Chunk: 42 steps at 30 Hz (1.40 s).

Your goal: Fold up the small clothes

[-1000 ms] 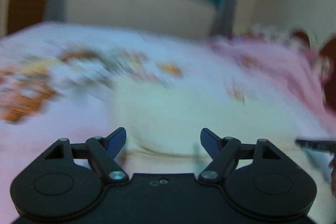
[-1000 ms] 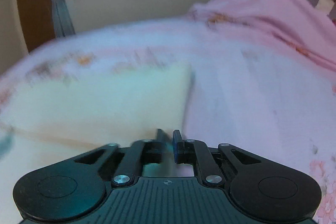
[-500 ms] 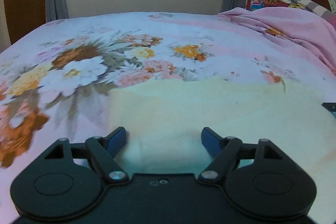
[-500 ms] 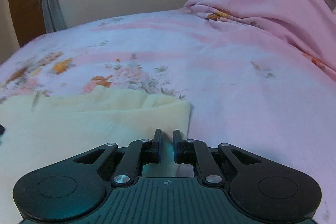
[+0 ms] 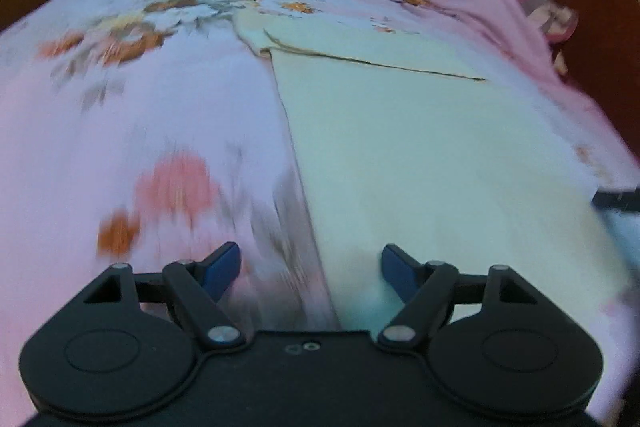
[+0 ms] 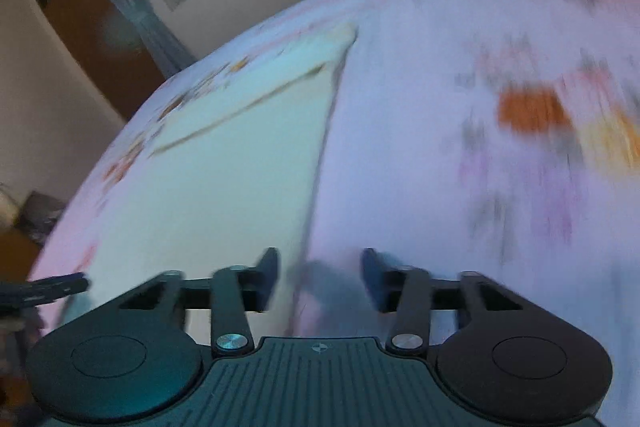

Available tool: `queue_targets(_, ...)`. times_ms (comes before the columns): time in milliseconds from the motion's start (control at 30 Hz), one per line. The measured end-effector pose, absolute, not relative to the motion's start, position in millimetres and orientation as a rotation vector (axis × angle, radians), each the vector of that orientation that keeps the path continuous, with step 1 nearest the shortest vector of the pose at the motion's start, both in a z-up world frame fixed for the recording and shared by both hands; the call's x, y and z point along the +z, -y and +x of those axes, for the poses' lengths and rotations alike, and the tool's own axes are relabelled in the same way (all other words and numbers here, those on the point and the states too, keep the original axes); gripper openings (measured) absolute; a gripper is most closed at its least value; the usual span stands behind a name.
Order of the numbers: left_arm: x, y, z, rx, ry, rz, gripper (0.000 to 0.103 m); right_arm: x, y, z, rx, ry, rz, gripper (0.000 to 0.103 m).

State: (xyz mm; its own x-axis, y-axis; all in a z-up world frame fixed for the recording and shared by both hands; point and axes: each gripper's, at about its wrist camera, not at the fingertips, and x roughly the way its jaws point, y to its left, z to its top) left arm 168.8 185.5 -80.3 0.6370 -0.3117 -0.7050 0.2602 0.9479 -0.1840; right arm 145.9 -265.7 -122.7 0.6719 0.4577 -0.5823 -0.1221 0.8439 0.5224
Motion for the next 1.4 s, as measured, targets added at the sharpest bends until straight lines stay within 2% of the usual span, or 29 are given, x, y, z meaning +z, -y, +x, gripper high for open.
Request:
queue_targets(67, -77, -193, 148, -0.363, -0.790, -0.144, 0.077, -118, 259, 121, 0.347, -0.763, 0.485, 0.043)
queue_targets(167, -89, -192, 146, -0.374, -0.868, -0.149, 0.074, -133, 243, 115, 0.351, -0.857, 0.443, 0.043)
queue_targets(300, -67, -189, 139, -0.484, -0.836, -0.163, 0.074, -108, 244, 104, 0.407, -0.806, 0.508, 0.043)
queue_targets(500, -86, -200, 141, -0.503, -0.881, -0.276, 0.074, -124, 251, 107, 0.396, -0.883, 0.571, 0.043)
queue_targets(633, -100, -211, 148, -0.600, -0.896, -0.458, 0.073, -133, 258, 99, 0.438, -0.883, 0.631, 0.043)
queue_targets(667, -105, -214, 151, -0.614, -0.899, -0.498, 0.069, -135, 260, 102, 0.440, -0.883, 0.649, 0.041)
queue_targets(700, -109, -217, 155, -0.623, -0.906, -0.531, 0.054, -138, 263, 105, 0.440, -0.884, 0.679, 0.037)
queue_targets(733, -114, -220, 158, -0.611, -0.927, -0.544, 0.006, -139, 265, 105, 0.441, -0.890, 0.703, 0.028)
queue_targets(800, -127, -223, 166, -0.601, -0.965, -0.571, 0.006, -145, 268, 109, 0.449, -0.900, 0.730, 0.022)
queue_targets(867, -133, -226, 169, -0.630, -0.968, -0.620, 0.010, -148, 270, 113, 0.477, -0.904, 0.748, 0.021)
queue_targets(933, -136, -226, 171, -0.665, -0.951, -0.646, 0.020, -151, 271, 116, 0.505, -0.911, 0.768, 0.021)
queue_targets(967, -137, -225, 172, -0.671, -0.944, -0.647, 0.020, -153, 273, 119, 0.520, -0.913, 0.787, 0.021)
queue_targets(1100, -140, -216, 175, -0.682, -0.931, -0.626, 0.020, -158, 275, 128, 0.545, -0.916, 0.810, 0.021)
queue_targets(1133, -139, -215, 174, -0.678, -0.928, -0.613, 0.011, -157, 276, 130, 0.552, -0.910, 0.809, 0.019)
queue_targets(1167, -139, -214, 174, -0.669, -0.926, -0.594, 0.006, -157, 276, 132, 0.552, -0.908, 0.795, 0.007)
queue_targets(1200, -139, -218, 171, -0.675, -0.921, -0.607, 0.005, -158, 279, 132, 0.546, -0.913, 0.780, 0.003)
queue_targets(1333, -138, -225, 162, -0.708, -0.880, -0.649, 0.005, -162, 277, 129, 0.565, -0.888, 0.811, 0.003)
queue_targets(1400, -140, -232, 157, -0.716, -0.854, -0.699, 0.010, -165, 278, 128, 0.567, -0.889, 0.816, 0.003)
